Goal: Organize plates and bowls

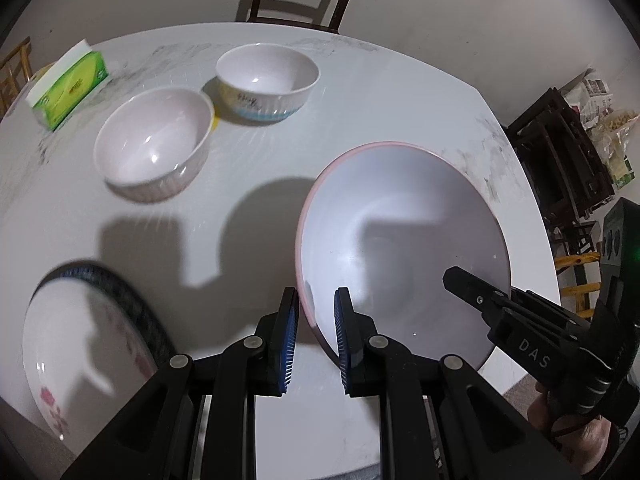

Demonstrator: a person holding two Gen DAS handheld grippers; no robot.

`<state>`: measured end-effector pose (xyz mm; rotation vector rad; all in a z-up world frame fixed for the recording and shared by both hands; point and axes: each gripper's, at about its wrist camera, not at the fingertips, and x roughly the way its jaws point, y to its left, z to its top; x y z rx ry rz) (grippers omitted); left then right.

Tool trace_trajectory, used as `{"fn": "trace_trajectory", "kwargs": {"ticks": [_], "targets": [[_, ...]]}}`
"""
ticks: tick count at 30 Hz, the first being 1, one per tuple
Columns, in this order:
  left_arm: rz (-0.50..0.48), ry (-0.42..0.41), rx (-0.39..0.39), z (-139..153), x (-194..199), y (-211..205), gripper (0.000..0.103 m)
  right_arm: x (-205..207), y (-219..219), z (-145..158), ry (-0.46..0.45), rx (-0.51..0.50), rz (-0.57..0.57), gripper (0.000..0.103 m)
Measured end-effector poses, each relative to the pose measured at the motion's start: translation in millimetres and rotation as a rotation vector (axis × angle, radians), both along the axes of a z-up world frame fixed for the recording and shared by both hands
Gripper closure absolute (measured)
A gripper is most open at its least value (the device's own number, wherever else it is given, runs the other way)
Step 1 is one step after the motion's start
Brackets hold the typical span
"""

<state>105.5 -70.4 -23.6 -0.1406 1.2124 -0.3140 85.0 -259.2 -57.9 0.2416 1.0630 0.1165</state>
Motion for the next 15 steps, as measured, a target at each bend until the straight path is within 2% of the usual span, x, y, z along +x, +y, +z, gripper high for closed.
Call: {"fn": "trace_trajectory", "kwargs": {"ticks": [15], "targets": [[0.029, 0.017, -0.001, -15, -49, 26, 0.089, -40, 22, -18, 0.034, -0.004, 0.022, 0.082]]}}
